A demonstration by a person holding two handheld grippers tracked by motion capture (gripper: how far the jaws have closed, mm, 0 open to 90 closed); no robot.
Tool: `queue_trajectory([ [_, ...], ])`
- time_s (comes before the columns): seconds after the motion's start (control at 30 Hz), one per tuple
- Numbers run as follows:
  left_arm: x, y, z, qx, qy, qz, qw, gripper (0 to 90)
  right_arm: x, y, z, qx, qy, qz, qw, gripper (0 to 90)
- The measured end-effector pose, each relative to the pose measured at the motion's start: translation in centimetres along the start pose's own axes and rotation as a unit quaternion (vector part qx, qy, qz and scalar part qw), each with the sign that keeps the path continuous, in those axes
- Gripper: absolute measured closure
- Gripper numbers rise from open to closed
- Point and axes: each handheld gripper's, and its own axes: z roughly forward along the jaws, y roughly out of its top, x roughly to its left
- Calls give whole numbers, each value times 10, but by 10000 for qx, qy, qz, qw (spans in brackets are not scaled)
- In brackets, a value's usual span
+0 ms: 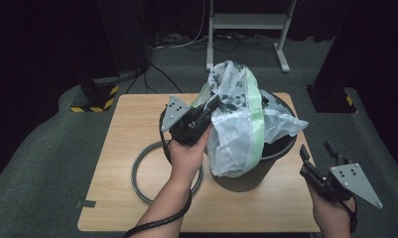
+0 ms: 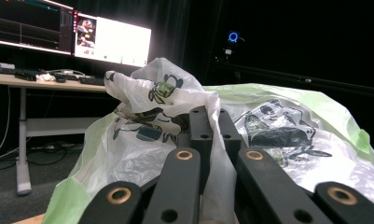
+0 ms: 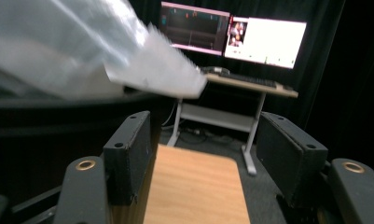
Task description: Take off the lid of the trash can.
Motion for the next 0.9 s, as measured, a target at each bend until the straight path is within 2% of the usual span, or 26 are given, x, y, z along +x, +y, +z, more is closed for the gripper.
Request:
queue_trajectory([
  [0.1,-3,4,1,-44,-28,47,10000,894,-3,-12,6,167,0,21,9999,335],
  [0.2,-5,7,1,-137,-36,90,9999,894,-4,-29,14,182,-2,1,9998,279],
  [0.3,-4,7,-1,-205,-28,118,9997,894,-5,-50,23,475,108,92,9988,269],
  [0.4,-1,7,-2,-251,-21,94,9996,894,-6,-63,28,649,119,80,9978,257],
  [0.67,-2,10,-4,-447,-33,159,9989,894,-12,-91,39,1114,121,154,9936,195],
  [0.77,-4,11,-4,-479,-42,166,9987,894,-11,-100,43,1280,247,186,9913,156],
  [0.83,-5,12,-3,-478,-83,156,9987,894,-9,-106,45,1410,308,120,9895,155],
  [0.9,-5,11,-3,-490,-97,169,9986,894,-6,-112,46,1478,258,4,9887,143],
])
